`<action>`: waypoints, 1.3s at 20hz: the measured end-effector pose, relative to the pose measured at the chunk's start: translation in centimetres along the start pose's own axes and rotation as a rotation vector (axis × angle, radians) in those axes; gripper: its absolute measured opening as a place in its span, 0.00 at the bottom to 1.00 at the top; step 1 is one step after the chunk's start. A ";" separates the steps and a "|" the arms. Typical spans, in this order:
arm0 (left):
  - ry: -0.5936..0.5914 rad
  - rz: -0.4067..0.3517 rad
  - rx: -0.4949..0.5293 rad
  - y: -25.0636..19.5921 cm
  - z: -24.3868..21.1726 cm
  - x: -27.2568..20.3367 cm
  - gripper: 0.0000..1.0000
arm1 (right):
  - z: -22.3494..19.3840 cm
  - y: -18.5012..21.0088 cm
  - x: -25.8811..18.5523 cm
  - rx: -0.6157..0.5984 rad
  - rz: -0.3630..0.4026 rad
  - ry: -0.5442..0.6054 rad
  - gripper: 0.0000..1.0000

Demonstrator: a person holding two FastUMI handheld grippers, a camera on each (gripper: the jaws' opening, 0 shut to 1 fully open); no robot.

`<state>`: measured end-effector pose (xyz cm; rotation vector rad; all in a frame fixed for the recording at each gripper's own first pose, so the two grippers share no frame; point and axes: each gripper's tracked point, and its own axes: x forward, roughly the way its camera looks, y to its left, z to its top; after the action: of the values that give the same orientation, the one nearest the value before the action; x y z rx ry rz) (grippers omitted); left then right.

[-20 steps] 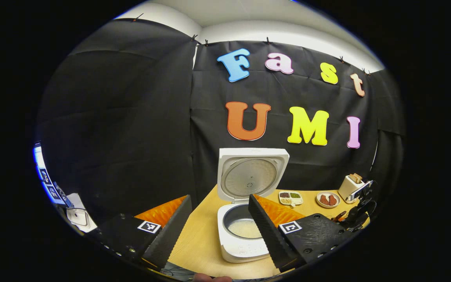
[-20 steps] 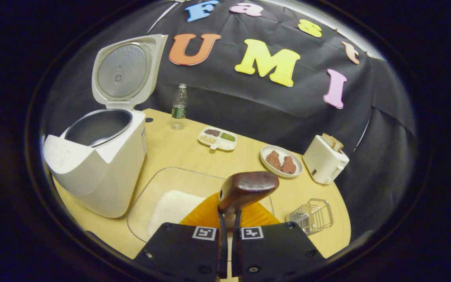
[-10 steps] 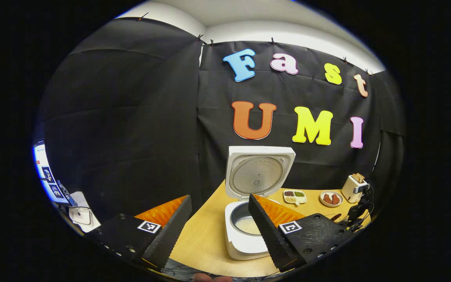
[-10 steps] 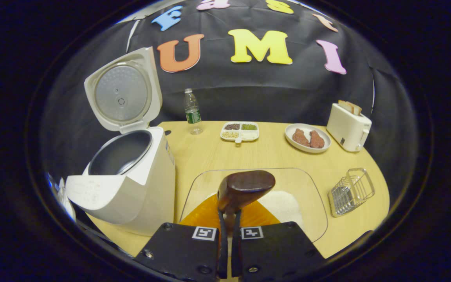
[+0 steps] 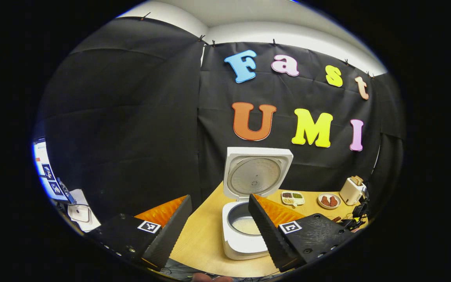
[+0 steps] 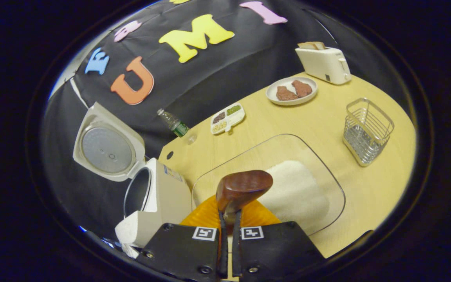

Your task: Close the left gripper, press the button to open the rice cooker; take a wooden spoon from the chopstick holder with the right hand, scoop a spoonful of rice and pour it into the rice cooker, then put the wooden spoon back into the chopstick holder.

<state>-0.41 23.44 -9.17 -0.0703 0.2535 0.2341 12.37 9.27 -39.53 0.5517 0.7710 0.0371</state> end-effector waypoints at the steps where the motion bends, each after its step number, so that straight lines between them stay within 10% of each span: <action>1: -0.001 0.000 -0.004 -0.3 0.0 -0.1 0.94 | 0.1 -0.4 -0.1 0.035 0.005 0.004 0.10; 17: -0.027 -0.014 -0.003 -6.9 0.8 -1.0 0.94 | 8.2 -4.1 -6.2 0.367 0.154 -0.041 0.09; 26: -0.043 0.024 0.014 -7.0 0.7 -1.9 0.94 | 13.1 0.9 -10.2 0.383 0.296 -0.064 0.09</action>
<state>-0.35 16.30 -7.76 -0.0486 0.2130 0.2579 13.92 1.71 -24.86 1.0242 0.6306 0.1459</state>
